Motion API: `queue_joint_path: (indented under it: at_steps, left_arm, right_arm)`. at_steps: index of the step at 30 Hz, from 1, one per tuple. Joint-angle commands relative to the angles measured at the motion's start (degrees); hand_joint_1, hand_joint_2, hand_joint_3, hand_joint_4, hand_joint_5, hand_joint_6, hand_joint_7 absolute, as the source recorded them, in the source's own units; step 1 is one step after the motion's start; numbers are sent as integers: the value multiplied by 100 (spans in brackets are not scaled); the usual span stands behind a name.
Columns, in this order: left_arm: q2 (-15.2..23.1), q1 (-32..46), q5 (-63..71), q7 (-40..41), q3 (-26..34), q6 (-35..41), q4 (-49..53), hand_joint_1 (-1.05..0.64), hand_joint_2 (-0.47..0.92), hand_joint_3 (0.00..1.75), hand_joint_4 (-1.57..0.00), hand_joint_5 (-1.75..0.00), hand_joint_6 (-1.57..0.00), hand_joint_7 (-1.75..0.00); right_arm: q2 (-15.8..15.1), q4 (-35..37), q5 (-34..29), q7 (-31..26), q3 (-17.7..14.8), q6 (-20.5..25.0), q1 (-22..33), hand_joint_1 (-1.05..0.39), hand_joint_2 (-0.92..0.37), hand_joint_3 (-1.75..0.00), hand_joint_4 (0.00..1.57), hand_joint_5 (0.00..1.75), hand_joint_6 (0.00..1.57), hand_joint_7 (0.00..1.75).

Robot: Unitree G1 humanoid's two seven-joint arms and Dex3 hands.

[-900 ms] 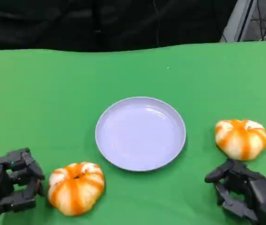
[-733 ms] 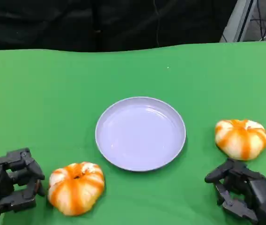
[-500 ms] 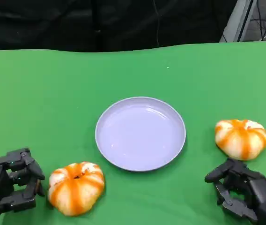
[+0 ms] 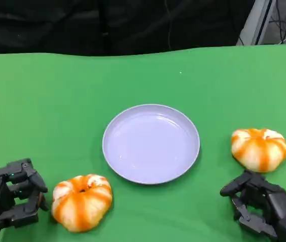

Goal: Grasp the bread from the table and place it into the plate.

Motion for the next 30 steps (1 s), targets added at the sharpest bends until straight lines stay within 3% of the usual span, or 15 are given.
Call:
queue_joint_path:
  at_steps: [1,13,14,16,18,21,22,24,26,30]
  left_arm:
    - [104,-45,-14,-25,32,-53,48,11,53,126,-103,-154,-99,-135]
    - [30,-12,-199,-99,93,79,-68,12,53,125,-103,-153,-100,-132]
    - [-17,4,-355,-216,135,168,-133,14,52,119,-91,-138,-94,-107]
    - [-85,42,-641,-484,180,340,-282,12,51,112,-81,-114,-91,-73]
    - [-103,86,-782,-638,195,479,-394,11,48,114,-81,-95,-93,-53]
    - [-117,143,-1030,-937,279,677,-462,6,48,106,-89,-42,-95,-13]
    - [-125,144,-1173,-1116,329,774,-457,-3,59,79,-88,-24,-89,-6]
    - [-130,139,-1328,-1351,399,860,-437,-19,84,26,-85,-6,-81,-1]
    - [-115,130,-1385,-1553,462,764,-358,-37,90,12,-76,-2,-71,0]
    - [-68,89,-1446,-2056,570,463,-154,-65,92,12,-60,0,-53,0]
  right_arm:
    - [-88,86,8,-26,-58,-7,-26,-16,-82,-68,69,175,75,124]
    - [-87,90,34,2,-60,5,-25,-16,-83,-68,69,175,74,124]
    - [-87,79,34,1,-60,5,-20,-16,-83,-68,69,175,74,124]
    - [-93,94,25,-7,-60,-9,-25,-15,-83,-68,69,175,74,124]
    - [-96,107,16,-16,-59,-13,-29,-14,-83,-68,69,175,74,124]
    - [-107,121,-25,-55,-49,-28,-32,-15,-83,-68,69,175,74,123]
    - [-104,112,-11,-39,-52,-14,-28,-15,-83,-68,69,175,74,123]
    - [-95,95,18,-14,-57,6,-21,-15,-83,-68,69,175,74,123]
    - [-97,102,15,-15,-56,0,-21,-15,-83,-67,69,175,74,123]
    - [-94,114,29,7,-56,-27,-24,-14,-84,-67,69,175,74,123]
